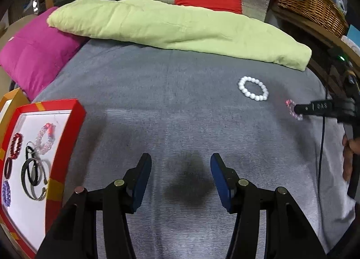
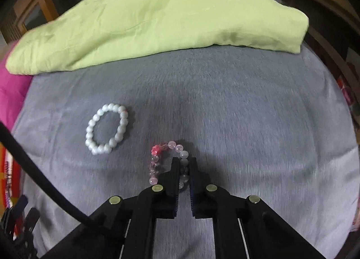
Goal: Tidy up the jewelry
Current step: 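Grasp the pink and white bead bracelet with the right tool, then grasp the white bead bracelet with the left tool while the right holds its bracelet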
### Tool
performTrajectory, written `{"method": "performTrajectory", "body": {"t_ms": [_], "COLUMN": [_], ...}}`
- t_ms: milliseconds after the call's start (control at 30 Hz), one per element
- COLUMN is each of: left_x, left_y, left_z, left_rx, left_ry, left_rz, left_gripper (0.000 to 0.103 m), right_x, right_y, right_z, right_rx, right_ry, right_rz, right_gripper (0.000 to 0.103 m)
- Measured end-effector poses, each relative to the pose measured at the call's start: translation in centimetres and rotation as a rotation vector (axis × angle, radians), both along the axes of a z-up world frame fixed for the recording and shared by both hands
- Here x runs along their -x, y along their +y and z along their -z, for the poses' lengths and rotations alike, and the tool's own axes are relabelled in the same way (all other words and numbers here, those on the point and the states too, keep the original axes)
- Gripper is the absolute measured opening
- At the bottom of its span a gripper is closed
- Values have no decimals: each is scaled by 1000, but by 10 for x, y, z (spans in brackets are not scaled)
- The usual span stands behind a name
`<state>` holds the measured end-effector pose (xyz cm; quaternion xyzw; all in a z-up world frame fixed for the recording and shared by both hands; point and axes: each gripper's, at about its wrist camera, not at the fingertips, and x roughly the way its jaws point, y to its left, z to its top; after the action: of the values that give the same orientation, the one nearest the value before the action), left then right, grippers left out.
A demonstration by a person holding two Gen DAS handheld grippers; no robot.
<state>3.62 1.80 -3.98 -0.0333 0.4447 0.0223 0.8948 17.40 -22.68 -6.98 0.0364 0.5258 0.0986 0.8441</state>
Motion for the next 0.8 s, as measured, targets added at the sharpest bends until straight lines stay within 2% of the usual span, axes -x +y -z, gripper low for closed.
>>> {"method": "performTrajectory", "body": {"t_ms": [100,200,467,533,567,633,667,700,800], "left_x": [-13,-42,-135,-153,-159,-169,-167,-165,-149], "left_y": [-7,-22,-73,-82,-85,-93,-95,-96,-91], "left_z": [-6,-14,-11,-2,4,18,17,16,11], "left_rx": [11,39,95,87,82,27,-2,-13,-9], "left_ry": [13,36,127,155,176,224,194,192,173], "left_rz": [18,36,32,16,10,16,9,18,27], "left_gripper": [55,56,55,49,43,19,13,9,9], "right_x": [17,30,22,20,20,19,17,16,15], "right_y": [-16,-29,-32,-34,-34,-35,-36,-36,-37], "right_z": [5,11,12,12,12,11,13,13,12], "right_rx": [-88,-169,-263,-276,-281,-297,-302,-309,-327], "right_ry": [-8,-28,-14,-9,-6,-1,1,3,3], "right_rz": [23,47,43,38,35,34,32,31,31], "right_gripper": [8,8,8,8,8,8,8,8,8]}}
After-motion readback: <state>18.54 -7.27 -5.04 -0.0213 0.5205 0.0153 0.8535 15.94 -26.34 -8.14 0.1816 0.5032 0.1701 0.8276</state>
